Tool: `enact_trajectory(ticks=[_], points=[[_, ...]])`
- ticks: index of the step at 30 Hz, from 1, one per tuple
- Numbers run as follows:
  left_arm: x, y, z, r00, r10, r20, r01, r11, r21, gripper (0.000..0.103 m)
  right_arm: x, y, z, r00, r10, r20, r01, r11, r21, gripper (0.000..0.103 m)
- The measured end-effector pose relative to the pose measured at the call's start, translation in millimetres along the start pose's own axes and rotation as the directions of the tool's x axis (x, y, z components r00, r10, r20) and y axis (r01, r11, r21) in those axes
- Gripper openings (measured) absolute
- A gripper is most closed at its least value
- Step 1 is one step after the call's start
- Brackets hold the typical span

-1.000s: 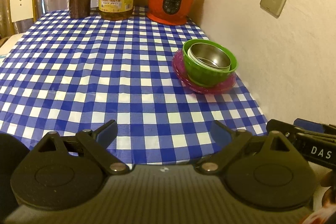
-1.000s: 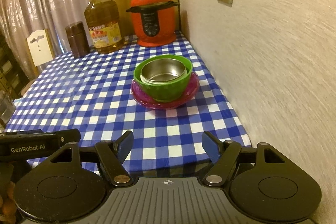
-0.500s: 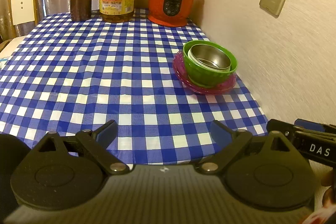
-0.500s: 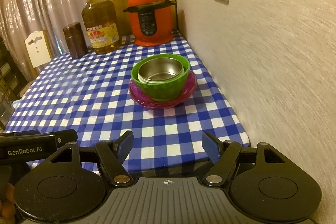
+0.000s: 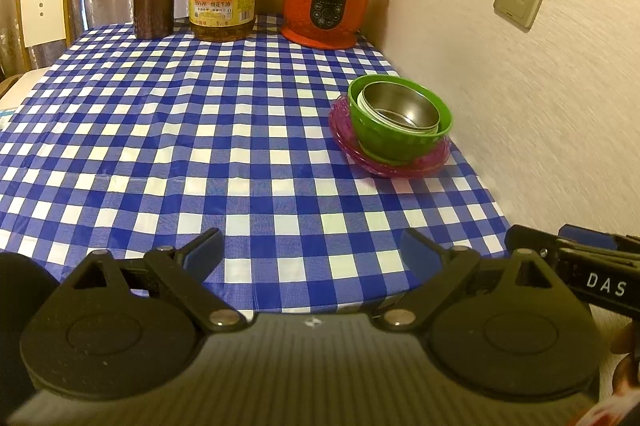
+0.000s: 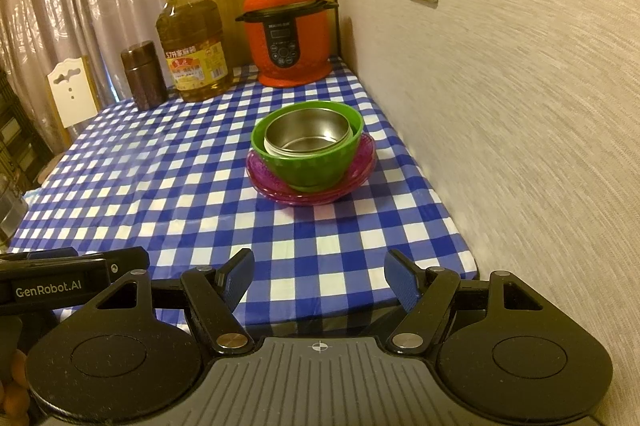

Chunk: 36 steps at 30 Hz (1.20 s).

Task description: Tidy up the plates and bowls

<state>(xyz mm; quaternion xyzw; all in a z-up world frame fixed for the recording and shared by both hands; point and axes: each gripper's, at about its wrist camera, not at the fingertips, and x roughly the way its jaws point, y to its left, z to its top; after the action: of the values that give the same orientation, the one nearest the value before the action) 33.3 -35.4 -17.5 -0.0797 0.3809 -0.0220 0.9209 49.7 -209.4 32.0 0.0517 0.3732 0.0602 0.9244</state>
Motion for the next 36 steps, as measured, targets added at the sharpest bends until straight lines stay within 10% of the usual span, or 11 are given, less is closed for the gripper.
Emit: enact_trajectory(ticks=[36], points=[[0.8,1.9,-3.8,1.000,0.001,-0.003,-0.001,1.000,0.004,0.094,0.3,0.4,-2.3,1.000,-0.001,0.005,0.001,1.000,0.006,0.072]])
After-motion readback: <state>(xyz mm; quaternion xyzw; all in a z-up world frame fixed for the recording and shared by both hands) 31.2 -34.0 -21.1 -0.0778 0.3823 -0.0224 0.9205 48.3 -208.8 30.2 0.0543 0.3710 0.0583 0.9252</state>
